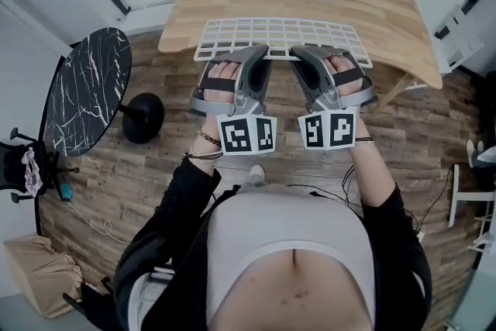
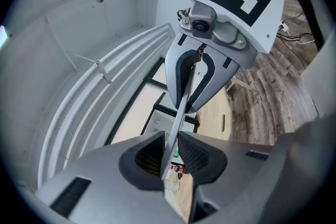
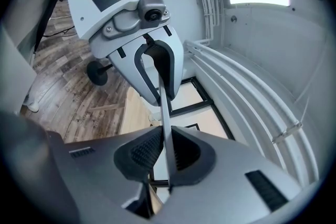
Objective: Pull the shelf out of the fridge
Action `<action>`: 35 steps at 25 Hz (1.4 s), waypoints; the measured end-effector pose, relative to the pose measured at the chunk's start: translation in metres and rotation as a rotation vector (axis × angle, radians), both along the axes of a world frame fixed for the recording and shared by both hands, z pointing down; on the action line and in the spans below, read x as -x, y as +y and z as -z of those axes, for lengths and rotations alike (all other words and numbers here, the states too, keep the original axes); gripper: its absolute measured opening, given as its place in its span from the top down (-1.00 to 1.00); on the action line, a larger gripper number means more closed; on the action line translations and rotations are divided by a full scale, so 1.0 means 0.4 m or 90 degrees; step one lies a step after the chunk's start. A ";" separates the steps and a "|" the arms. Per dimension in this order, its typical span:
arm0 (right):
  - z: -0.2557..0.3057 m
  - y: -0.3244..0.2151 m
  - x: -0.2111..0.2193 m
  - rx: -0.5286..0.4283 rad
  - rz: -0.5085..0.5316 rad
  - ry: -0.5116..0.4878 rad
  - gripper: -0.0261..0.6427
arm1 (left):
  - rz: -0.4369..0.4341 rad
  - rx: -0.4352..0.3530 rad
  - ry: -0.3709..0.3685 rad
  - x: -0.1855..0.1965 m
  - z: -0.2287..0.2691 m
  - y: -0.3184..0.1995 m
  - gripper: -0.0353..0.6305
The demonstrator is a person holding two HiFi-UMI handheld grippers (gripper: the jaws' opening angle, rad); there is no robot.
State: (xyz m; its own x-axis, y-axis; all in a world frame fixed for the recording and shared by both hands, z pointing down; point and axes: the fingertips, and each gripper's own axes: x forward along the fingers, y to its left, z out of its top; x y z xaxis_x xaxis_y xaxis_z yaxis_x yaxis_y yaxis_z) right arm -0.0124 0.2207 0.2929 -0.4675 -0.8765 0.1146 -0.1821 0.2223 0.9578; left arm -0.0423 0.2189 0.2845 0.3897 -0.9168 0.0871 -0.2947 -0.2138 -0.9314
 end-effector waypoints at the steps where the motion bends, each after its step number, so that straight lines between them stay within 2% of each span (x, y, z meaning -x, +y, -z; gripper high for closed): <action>1: 0.001 -0.001 0.001 -0.001 -0.001 0.000 0.75 | -0.001 -0.001 0.000 0.001 0.001 -0.001 0.68; 35: 0.013 -0.032 0.009 -0.018 -0.014 0.007 0.75 | -0.019 -0.011 0.004 0.009 0.016 -0.033 0.67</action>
